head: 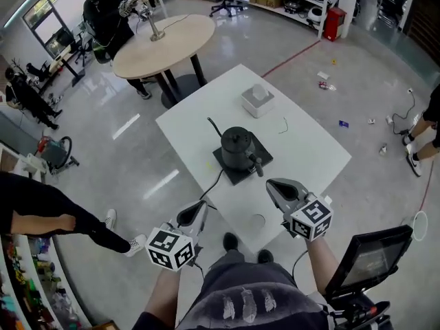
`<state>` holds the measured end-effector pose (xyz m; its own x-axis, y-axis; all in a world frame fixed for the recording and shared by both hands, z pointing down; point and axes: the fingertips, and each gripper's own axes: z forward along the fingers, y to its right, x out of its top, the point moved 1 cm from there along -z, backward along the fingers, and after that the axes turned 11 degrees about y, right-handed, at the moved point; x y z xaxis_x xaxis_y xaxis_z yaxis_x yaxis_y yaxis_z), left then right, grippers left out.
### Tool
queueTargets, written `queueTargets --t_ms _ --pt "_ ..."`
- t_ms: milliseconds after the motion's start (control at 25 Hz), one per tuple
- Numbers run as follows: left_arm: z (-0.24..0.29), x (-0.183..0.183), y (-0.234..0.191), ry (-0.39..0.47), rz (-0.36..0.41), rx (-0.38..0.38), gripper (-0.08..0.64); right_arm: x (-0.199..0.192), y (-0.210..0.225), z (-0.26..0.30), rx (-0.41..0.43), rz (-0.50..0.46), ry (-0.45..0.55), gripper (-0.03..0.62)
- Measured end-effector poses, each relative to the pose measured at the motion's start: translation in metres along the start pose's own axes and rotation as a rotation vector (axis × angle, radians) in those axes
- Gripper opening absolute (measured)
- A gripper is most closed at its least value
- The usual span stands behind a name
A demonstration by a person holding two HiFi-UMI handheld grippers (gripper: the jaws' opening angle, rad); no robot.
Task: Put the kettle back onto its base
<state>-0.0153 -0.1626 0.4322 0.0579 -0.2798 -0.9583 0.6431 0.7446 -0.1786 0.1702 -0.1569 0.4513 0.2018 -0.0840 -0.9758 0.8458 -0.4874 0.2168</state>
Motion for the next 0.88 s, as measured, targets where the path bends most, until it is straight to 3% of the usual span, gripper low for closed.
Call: queueTargets --t_ms 520,880 --pt "-0.039 -0.028 0.065 -0.022 0.038 0.130 0.002 -0.008 -0.018 -0.051 0.150 0.146 0.038 0.002" --pt "-0.066 -0.011 0.064 0.035 0.046 0.148 0.002 0.022 -0.053 -0.045 0.226 0.168 0.069 0.002"
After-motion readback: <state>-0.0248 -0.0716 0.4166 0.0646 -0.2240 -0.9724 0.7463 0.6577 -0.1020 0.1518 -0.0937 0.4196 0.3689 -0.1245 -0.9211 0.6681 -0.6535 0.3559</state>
